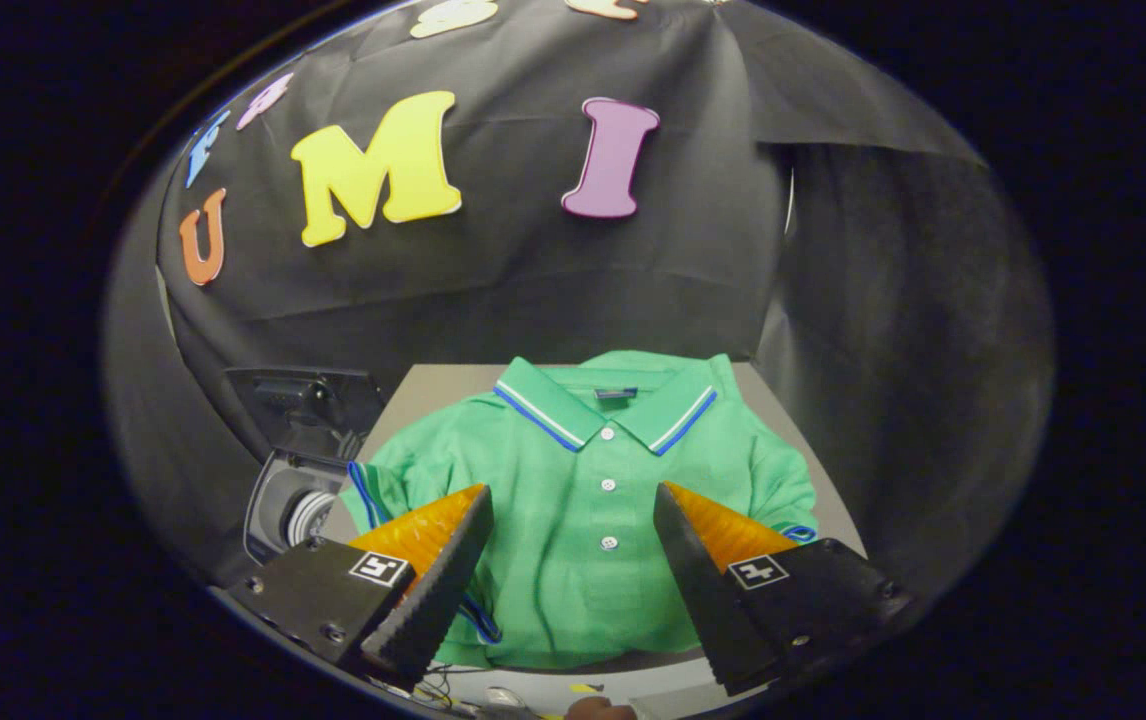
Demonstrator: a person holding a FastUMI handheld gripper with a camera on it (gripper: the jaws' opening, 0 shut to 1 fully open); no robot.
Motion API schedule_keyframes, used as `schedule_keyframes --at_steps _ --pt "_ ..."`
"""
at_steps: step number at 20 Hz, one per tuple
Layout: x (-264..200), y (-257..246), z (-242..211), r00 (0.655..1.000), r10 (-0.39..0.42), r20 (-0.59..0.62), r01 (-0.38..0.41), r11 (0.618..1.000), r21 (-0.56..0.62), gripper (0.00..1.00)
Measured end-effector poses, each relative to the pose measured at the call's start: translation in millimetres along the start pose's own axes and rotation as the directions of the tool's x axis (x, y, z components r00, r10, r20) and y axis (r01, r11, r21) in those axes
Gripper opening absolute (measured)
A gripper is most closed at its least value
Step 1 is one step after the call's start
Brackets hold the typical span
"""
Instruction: Put the clothes into the washing machine and then close the washing machine lid.
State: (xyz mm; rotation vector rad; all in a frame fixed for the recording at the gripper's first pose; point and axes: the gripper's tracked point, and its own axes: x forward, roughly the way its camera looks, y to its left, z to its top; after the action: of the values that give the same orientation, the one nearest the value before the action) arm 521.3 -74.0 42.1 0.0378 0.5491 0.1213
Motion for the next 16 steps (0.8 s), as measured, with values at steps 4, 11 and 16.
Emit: schedule_keyframes --at_steps 4,11,16 --pt "15.9 -2.4 -10.1 0.998 -0.021 -0.057 0.02 0.999 -0.028 1.0" --pt "22.6 -6.5 -24.4 0.99 -0.006 -0.143 0.01 1.0 0.025 1.0" --pt "22.8 -3.1 -28.9 0.978 -0.018 -0.206 0.026 0.999 0.038 1.0"
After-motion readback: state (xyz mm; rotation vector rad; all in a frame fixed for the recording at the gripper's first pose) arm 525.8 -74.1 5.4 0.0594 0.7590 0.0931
